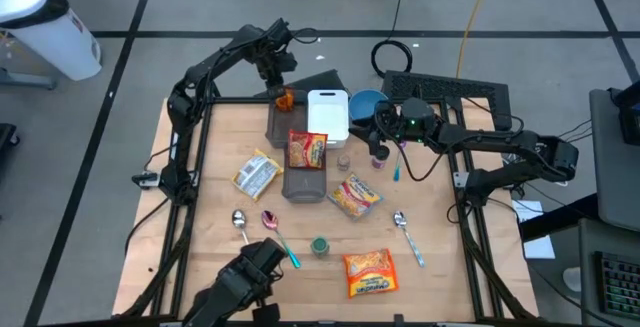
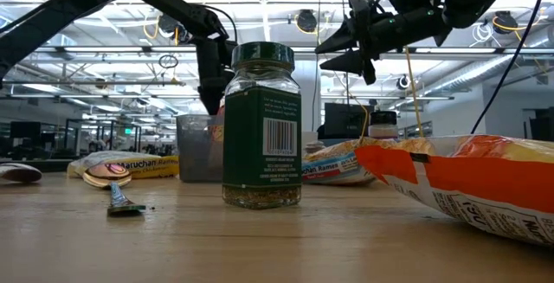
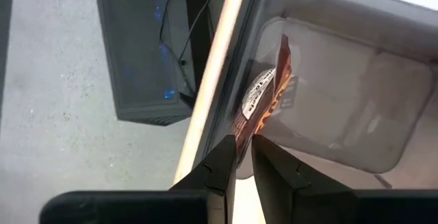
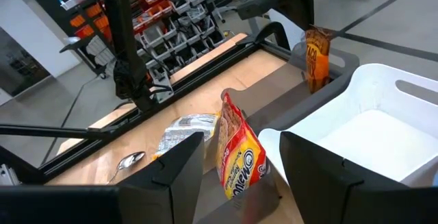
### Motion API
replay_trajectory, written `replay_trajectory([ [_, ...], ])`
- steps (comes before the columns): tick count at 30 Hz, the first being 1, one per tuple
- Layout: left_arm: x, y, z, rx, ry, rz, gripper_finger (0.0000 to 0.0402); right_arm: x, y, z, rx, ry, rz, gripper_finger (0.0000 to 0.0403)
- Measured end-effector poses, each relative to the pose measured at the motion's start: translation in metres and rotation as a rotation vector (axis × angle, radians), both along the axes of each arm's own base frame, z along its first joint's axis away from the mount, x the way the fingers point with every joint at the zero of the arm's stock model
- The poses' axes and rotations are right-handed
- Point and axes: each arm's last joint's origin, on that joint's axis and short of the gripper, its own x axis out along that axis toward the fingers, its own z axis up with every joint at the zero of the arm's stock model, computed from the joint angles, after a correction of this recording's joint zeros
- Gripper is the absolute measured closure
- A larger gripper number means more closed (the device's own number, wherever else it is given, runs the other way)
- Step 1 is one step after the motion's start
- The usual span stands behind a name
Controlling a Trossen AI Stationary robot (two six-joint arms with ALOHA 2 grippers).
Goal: Pick & Place Food Item
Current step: Put the orange spice pack into the top black bin, then put the blue spoon into the white bin
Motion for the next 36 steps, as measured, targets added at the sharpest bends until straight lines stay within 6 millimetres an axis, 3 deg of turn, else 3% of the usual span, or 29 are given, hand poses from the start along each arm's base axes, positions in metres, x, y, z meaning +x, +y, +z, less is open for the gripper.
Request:
replay_trajectory([
  [14, -0.003, -0.003, 0.0, -0.019, 0.039, 0.033, 0.0343, 0.0, 0.0, 0.0, 0.0, 0.0, 0.0, 0.0218],
  [20, -0.005, -0.007, 0.01, -0.01, 0.01, 0.033, 0.0343, 0.0, 0.0, 0.0, 0.0, 0.0, 0.001, 0.0218],
  [29, -0.016, -0.018, 0.045, 0.069, -0.042, 0.061, 0.0343, 0.0, 0.0, 0.0, 0.0, 0.0, 0.0, 0.0218],
  [36, -0.035, -0.04, 0.097, 0.241, -0.089, 0.136, 0.0343, 0.0, 0.0, 0.0, 0.037, -0.009, -0.007, 0.0218],
])
